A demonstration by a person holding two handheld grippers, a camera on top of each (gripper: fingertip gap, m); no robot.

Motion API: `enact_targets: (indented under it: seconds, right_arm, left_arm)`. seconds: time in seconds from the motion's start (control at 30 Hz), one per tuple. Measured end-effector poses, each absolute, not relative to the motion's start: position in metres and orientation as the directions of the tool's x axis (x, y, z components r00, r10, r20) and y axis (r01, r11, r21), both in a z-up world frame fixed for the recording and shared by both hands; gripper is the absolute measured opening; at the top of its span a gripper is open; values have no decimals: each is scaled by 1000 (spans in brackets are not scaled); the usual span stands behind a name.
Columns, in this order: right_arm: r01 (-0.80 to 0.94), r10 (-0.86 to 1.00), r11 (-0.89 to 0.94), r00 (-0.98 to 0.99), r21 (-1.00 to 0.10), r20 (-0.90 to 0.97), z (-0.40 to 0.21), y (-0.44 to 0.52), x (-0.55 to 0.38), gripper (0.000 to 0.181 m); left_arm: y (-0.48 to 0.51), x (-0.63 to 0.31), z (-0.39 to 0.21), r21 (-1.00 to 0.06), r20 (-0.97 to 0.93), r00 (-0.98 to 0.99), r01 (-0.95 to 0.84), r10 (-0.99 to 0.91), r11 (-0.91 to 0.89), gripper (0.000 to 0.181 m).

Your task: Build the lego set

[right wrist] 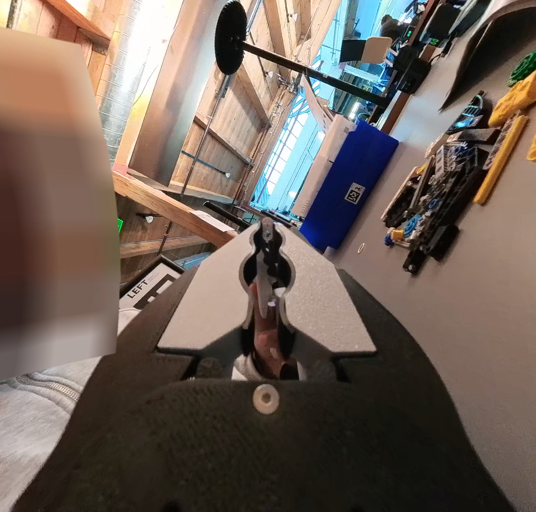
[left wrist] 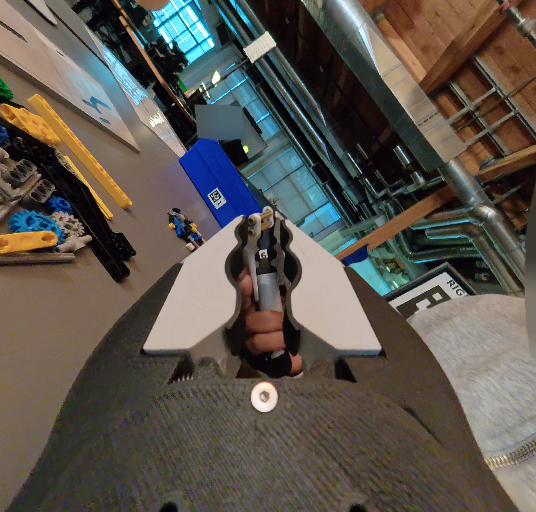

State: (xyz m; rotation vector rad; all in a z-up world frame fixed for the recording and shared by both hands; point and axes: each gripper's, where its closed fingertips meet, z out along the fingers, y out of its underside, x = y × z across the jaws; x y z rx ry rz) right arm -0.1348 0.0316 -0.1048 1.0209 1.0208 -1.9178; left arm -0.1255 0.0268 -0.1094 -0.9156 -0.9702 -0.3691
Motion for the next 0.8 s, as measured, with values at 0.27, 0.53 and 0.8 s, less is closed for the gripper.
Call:
enact_targets:
  seconds: [0.27, 0.53, 0.8]
  right_arm:
    - [837, -134, -380, -471, -394, -872, -107, 40, -139, 4]
    - [673, 142, -334, -656, -660, -741, -107, 60, -150, 4]
    - [548, 418, 112, -783, -829, -460, -158, 74, -132, 5]
  left_arm:
    - [33, -124, -113, -578, 796, 581, 646, 169, 499, 2]
    - [10, -139, -115, -598, 787, 564, 596, 251, 537, 0]
    - [18, -136, -128, -729, 684, 614, 595, 394, 337, 14]
